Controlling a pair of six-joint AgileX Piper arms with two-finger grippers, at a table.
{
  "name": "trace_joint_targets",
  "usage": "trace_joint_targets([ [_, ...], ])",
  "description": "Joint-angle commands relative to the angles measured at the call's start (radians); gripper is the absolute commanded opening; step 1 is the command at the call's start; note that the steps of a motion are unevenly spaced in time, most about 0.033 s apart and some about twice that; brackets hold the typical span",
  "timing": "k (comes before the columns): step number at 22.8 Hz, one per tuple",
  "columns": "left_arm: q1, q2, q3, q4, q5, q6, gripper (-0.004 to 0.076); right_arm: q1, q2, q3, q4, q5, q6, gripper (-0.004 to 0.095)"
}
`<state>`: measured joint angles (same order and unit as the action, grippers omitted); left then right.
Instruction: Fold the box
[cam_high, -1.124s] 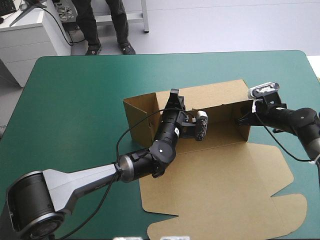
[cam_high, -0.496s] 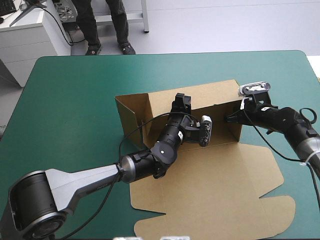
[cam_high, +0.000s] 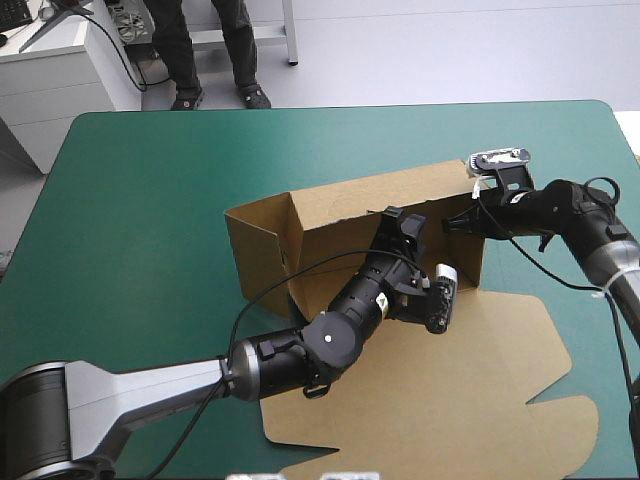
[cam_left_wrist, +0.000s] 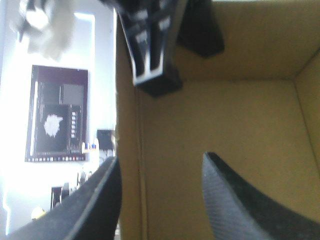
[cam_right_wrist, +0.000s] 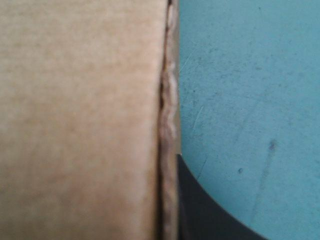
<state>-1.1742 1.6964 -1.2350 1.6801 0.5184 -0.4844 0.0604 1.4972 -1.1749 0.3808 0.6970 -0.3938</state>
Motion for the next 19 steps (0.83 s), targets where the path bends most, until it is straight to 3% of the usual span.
trace_joint_targets([
  [1,-0.046,-0.116,-0.032,0.026,0.020,-0.013,0.0347,0.008,0.004,-0.073,0.031,0.110,0.069,0.0005],
  [5,-0.090,-0.227,-0.032,0.024,0.034,-0.144,0.0288,0.008,0.035,-0.172,0.005,0.211,0.142,0.0005],
  [7,-0.087,-0.281,-0.032,0.024,0.054,-0.190,0.0173,0.008,0.058,-0.231,-0.007,0.288,0.172,0.0005],
  [8,-0.064,-0.327,-0.032,0.019,0.086,-0.225,0.0016,0.008,0.087,-0.290,-0.024,0.361,0.204,0.0005],
  [9,-0.044,-0.353,-0.032,0.004,0.101,-0.234,-0.0003,0.008,0.102,-0.322,-0.028,0.404,0.212,0.0005],
  [12,0.112,-0.443,-0.032,-0.149,0.077,-0.239,-0.0002,0.008,0.157,-0.440,-0.030,0.557,0.243,0.0005],
  [17,0.521,-0.518,-0.032,-0.565,-0.028,-0.229,-0.0002,0.071,0.216,-0.494,-0.150,0.554,0.356,0.0004],
  [19,0.689,-0.515,-0.032,-0.781,-0.037,-0.161,-0.0002,0.093,0.261,-0.495,-0.141,0.554,0.371,0.0004],
])
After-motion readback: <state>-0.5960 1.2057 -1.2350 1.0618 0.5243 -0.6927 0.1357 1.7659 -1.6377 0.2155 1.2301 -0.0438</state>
